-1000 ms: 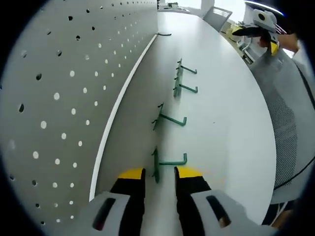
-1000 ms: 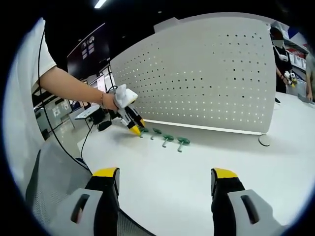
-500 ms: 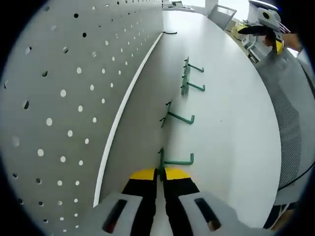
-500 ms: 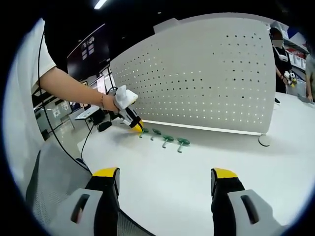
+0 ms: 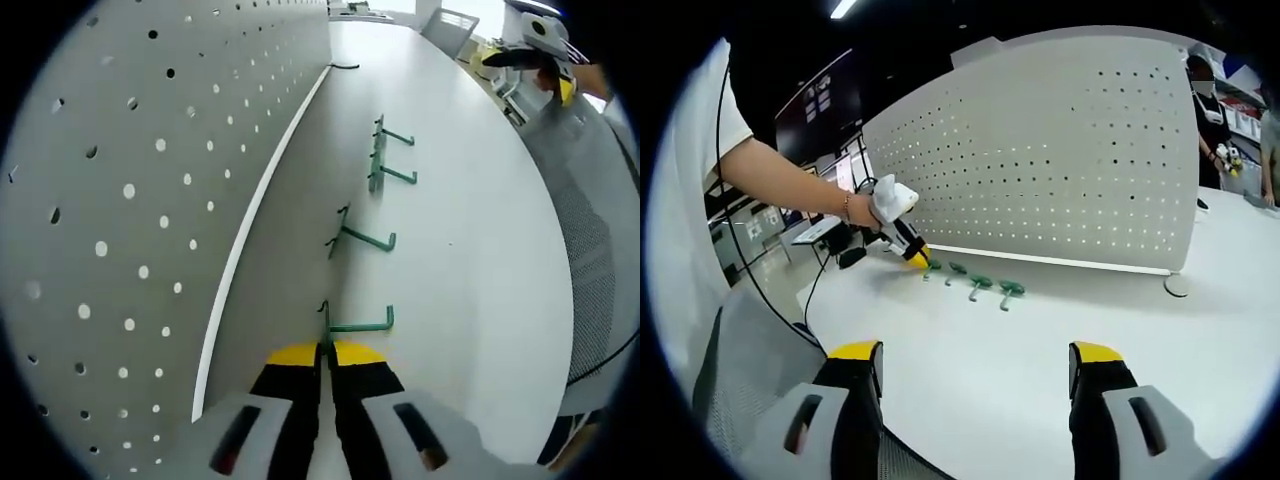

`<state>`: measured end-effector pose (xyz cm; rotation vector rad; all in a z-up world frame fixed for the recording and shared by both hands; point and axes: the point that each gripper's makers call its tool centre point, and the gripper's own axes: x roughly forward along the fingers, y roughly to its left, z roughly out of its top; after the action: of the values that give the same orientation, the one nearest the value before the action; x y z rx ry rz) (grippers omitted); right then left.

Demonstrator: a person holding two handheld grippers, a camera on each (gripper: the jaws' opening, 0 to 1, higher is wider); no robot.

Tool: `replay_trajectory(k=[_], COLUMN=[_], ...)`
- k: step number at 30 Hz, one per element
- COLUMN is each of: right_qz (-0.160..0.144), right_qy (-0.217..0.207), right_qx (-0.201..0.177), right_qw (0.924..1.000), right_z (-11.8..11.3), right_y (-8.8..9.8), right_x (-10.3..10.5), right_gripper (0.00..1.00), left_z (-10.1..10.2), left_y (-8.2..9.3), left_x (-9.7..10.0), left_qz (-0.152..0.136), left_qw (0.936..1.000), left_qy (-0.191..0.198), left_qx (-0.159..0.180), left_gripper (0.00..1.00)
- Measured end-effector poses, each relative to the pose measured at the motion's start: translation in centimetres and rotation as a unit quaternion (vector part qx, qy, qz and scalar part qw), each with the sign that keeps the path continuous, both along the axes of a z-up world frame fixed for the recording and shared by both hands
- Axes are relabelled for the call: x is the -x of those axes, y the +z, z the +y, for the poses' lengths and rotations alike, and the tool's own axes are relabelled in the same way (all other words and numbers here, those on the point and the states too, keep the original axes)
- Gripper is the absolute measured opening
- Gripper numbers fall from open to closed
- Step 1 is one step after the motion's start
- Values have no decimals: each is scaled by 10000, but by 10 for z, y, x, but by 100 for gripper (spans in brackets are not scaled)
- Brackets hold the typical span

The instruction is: Insert the hook assembly into the mounting plate slot until the hook locks in place.

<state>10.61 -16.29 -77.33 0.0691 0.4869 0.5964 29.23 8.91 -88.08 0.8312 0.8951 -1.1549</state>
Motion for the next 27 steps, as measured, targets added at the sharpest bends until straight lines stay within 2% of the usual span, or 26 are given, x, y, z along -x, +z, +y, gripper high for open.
replay_trajectory(k=[11,16,18,22,24,27], right_qz=[13,5,10,-21,-24,-57], right_qy=[-3,-20,-33,-55,-56,-80], right_qx=[-27,-38,-72,-98,-91,-91], right_qw=[10000,10000,10000,9999,9999,9999], right_z=[0,-1,-1,-1,-1,-3], right_y=[1,1,1,3,2,3], right_x=[0,-1,-1,-1,-1,-2], right_gripper=[73,73,73,73,73,73], left_z=[0,-1,-1,-2,-3,-4], left_y=[0,1,1,2,3,9], left_x=[0,-1,-4,-4,-3,-7], left_qz=[40,-124,-113,-178,-117,-226], left_qw=[10000,9999,9998,9996,9995,9987], left_qy=[13,-93,92,102,163,238], left_qx=[22,9,101,171,246,380], left_gripper=[3,2,2,1,1,1])
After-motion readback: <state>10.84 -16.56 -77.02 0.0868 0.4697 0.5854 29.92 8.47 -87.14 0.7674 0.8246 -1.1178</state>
